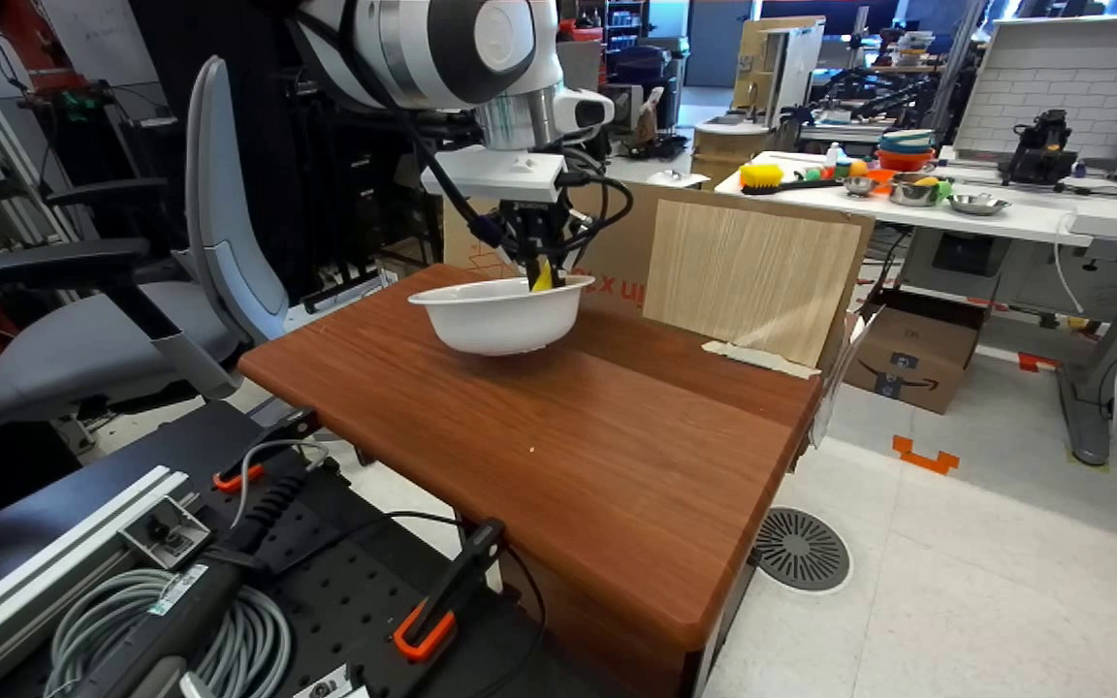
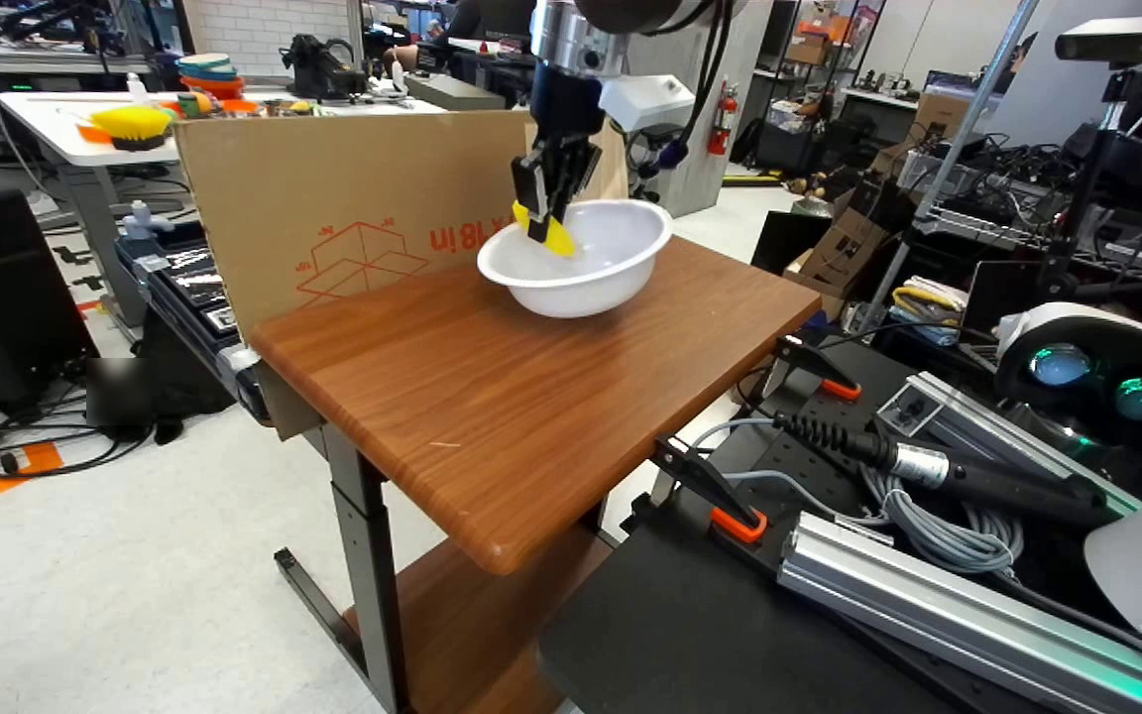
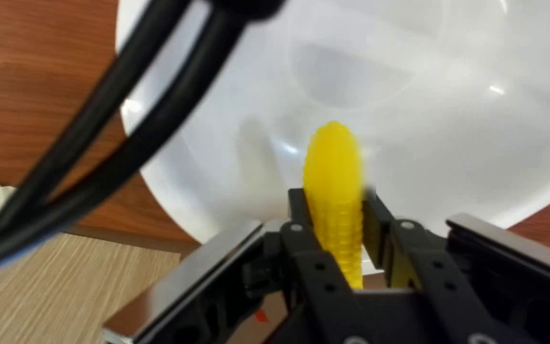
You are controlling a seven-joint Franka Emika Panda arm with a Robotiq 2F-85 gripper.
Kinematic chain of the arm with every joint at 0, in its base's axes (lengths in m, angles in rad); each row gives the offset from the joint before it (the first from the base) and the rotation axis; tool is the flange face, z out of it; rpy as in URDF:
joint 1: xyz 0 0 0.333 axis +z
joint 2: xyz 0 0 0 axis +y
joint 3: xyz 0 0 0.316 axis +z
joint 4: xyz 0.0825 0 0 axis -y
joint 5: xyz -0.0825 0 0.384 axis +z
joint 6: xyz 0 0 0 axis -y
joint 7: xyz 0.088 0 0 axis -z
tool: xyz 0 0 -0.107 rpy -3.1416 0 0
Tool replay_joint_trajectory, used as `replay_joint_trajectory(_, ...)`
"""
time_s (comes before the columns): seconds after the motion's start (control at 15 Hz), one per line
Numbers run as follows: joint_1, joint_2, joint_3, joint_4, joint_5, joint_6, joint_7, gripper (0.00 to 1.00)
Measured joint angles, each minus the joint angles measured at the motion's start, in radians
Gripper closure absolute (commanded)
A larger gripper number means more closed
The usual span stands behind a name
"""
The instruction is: Put the cob inside the white dish
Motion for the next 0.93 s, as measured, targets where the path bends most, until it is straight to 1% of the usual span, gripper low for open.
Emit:
replay_joint_trajectory(0.07, 0.0, 0.016, 0.006, 0.009, 0.01, 0.0, 0.0, 0.93)
replay_joint_trajectory(0.13, 0.0, 0.03, 0.011, 0.013, 0.019, 0.0, 0.0, 0.45)
replay_joint_trajectory(0.2, 0.0, 0.041, 0.017, 0.013, 0.028, 0.0, 0.0, 0.44)
replay_joint_trajectory(0.27, 0.0, 0.052, 0.022, 0.013, 0.035, 0.0, 0.0, 0.39)
replay_joint_trajectory(0.47, 0.001, 0.071, 0.029, 0.012, 0.05, 0.0, 0.001, 0.16)
replay_joint_trajectory(0.53, 0.002, 0.073, 0.029, 0.012, 0.05, 0.0, 0.002, 0.34)
replay_joint_trajectory(0.67, 0.002, 0.073, 0.029, 0.011, 0.049, 0.0, 0.002, 0.19)
replay_joint_trajectory(0.73, 0.002, 0.073, 0.029, 0.011, 0.049, 0.0, 0.002, 0.02)
replay_joint_trajectory(0.8, 0.002, 0.073, 0.029, 0.011, 0.049, 0.0, 0.002, 0.04)
replay_joint_trajectory(0.93, 0.002, 0.073, 0.028, 0.01, 0.049, 0.0, 0.002, 0.0)
